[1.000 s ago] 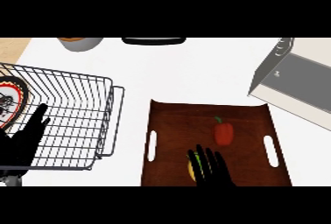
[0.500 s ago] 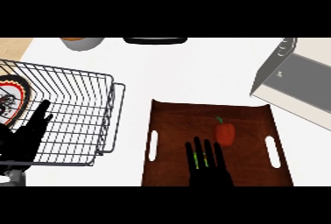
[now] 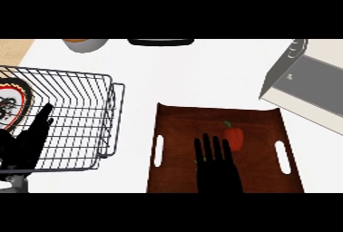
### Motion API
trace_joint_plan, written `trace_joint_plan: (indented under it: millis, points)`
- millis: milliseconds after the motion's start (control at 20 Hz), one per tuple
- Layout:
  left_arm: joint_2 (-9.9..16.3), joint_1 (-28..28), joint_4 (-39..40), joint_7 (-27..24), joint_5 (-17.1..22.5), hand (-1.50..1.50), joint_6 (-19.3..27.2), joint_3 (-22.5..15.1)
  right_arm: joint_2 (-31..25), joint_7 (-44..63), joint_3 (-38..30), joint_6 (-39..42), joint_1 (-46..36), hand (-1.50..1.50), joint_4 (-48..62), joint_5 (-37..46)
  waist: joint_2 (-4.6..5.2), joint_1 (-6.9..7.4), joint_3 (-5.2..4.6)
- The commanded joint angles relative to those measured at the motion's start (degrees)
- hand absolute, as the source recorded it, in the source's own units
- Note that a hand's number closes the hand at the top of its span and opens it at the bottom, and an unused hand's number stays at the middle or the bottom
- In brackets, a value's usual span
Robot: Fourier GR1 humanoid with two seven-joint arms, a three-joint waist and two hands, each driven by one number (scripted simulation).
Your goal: Pick the lemon from the tray and place it in the tiered shelf
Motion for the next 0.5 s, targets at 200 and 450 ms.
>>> trace_joint_plan:
  millis: [200, 450]
  points:
    - [-0.2, -3.0, -2.1, 4.9, -0.7, 0.00, -0.5, 2.1, -0.8, -4.8, -4.8, -7.5, -2.2, -1.50, 9.2, 0.9, 0.00, -0.01, 0.04]
    - [-1.3, 0.8, -0.2, -0.7, -2.3, 0.00, -3.4, 3.5, -1.9, -6.0, -2.6, -11.7, 1.6, -1.50, 10.3, 3.1, -0.03, -0.03, 0.03]
